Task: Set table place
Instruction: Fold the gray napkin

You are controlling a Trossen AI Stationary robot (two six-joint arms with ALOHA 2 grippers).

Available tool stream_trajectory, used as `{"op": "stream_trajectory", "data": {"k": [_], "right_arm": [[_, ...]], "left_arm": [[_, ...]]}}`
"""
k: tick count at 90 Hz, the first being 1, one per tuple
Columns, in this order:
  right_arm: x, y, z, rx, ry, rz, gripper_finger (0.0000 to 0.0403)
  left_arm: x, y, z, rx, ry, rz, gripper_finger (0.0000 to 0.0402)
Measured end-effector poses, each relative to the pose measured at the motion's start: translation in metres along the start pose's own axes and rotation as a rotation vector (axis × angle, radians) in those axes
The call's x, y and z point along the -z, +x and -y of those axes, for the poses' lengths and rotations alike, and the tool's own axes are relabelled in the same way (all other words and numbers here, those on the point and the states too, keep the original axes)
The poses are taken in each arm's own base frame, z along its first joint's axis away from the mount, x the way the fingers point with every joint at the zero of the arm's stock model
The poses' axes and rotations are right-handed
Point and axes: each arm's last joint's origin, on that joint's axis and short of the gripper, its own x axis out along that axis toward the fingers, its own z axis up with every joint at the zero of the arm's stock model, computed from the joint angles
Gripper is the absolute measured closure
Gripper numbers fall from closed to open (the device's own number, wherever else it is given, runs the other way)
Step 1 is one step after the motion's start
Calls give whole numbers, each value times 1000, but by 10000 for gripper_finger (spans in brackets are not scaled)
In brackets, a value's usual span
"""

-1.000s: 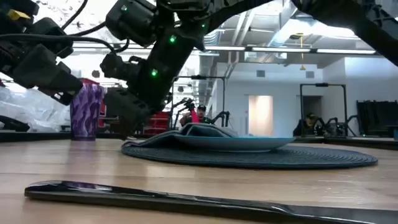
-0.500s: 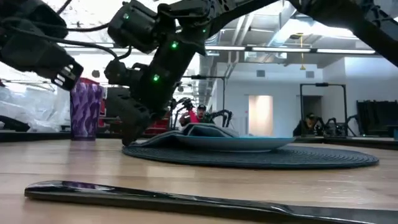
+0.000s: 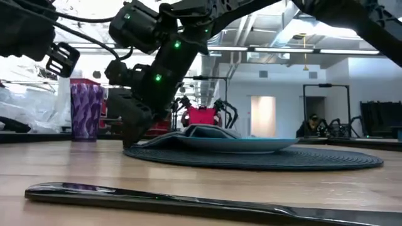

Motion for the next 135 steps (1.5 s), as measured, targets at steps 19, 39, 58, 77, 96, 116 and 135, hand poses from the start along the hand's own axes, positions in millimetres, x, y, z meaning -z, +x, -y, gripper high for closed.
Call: {"op": "stream_trajectory", "data": {"k": [19, 39, 58, 77, 96, 116, 135], "right_arm": [[0, 3, 11, 14, 15, -10, 355], [-4, 5, 18, 46, 37, 26, 401], [-30, -15, 26, 200, 89, 151, 402], [-35, -38, 36, 353, 189, 77, 402], [-19, -61, 25, 530, 248, -49, 403], [4, -84, 9, 691, 362, -123, 403], [21, -99, -11, 758, 482, -133, 403]], "left_arm": [[0, 0, -1, -36, 0, 9, 401], [0, 0, -1, -46, 0, 12, 401], [0, 0, -1, -23, 5, 3, 401], [2, 0, -1, -38, 4, -15, 401], [2, 0, -2, -43, 3, -15, 401], [2, 0, -2, -48, 1, -13, 401], [2, 0, -2, -47, 1, -9, 401]]}}
